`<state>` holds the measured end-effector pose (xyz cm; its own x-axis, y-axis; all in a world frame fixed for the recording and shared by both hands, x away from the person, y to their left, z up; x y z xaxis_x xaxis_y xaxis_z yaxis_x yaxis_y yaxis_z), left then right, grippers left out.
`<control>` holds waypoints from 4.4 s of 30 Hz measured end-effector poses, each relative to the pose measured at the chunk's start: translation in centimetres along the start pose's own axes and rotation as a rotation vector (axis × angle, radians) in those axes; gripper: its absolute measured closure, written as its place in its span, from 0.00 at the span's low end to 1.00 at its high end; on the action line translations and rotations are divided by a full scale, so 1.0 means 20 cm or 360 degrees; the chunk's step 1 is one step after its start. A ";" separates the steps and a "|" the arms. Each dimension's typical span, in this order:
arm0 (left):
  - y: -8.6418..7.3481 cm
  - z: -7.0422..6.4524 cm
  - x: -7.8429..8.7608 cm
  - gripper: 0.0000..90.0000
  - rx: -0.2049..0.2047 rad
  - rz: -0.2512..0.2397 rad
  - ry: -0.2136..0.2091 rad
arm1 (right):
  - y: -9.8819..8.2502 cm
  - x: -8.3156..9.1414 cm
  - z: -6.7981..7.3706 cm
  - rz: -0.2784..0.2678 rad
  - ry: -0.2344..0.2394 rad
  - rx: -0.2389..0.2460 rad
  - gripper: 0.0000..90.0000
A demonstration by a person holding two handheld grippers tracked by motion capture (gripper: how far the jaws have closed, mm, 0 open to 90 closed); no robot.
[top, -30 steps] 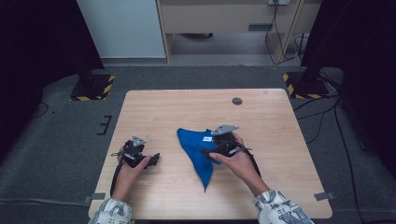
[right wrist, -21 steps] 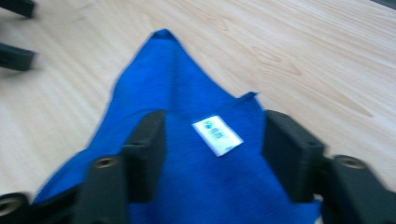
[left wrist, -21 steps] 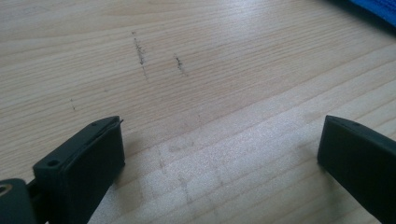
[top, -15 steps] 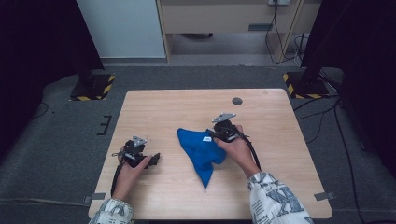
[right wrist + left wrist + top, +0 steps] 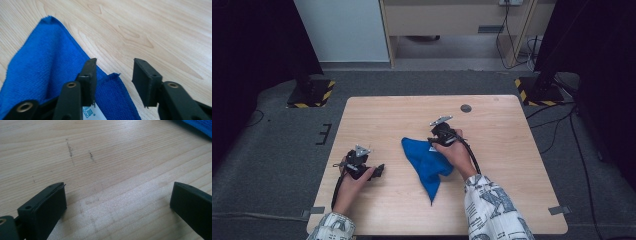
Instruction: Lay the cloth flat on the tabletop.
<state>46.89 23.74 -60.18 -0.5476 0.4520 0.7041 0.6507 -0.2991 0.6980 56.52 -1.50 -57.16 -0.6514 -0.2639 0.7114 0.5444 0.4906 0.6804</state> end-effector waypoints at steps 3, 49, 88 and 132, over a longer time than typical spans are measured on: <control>0.00 0.00 0.00 0.00 0.0000 0.0000 0.0000 | -0.01 -0.01 0.00 0.0031 -0.0002 -0.0003 0.57; 0.10 -0.35 -0.04 0.18 -0.0160 -0.0047 -0.0250 | -0.31 0.19 -0.38 0.0000 -0.0099 -0.0205 0.97; 0.15 -0.86 -0.10 0.57 -0.0214 -0.0050 -0.0730 | -0.30 0.22 -0.40 -0.0052 -0.0083 -0.0229 0.97; 0.36 -0.65 0.04 1.00 -0.0211 -0.0196 -0.0655 | -0.35 0.57 -0.39 -0.0268 0.0019 -0.0241 0.97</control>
<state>44.31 10.90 -52.87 -0.3447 0.7796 0.5229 0.5057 -0.3151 0.8031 49.47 -14.43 -52.42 -0.7338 -0.3419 0.5871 0.5023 0.3088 0.8076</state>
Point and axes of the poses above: each handheld gripper's, and its own axes: x roughly backward along the jaws, y roughly out of its top, z roughly to its left, the point moved 9 cm from there along -x, roughly forward along the jaws, and after that the axes turned 11 degrees about -y, right-handed, at the moved point
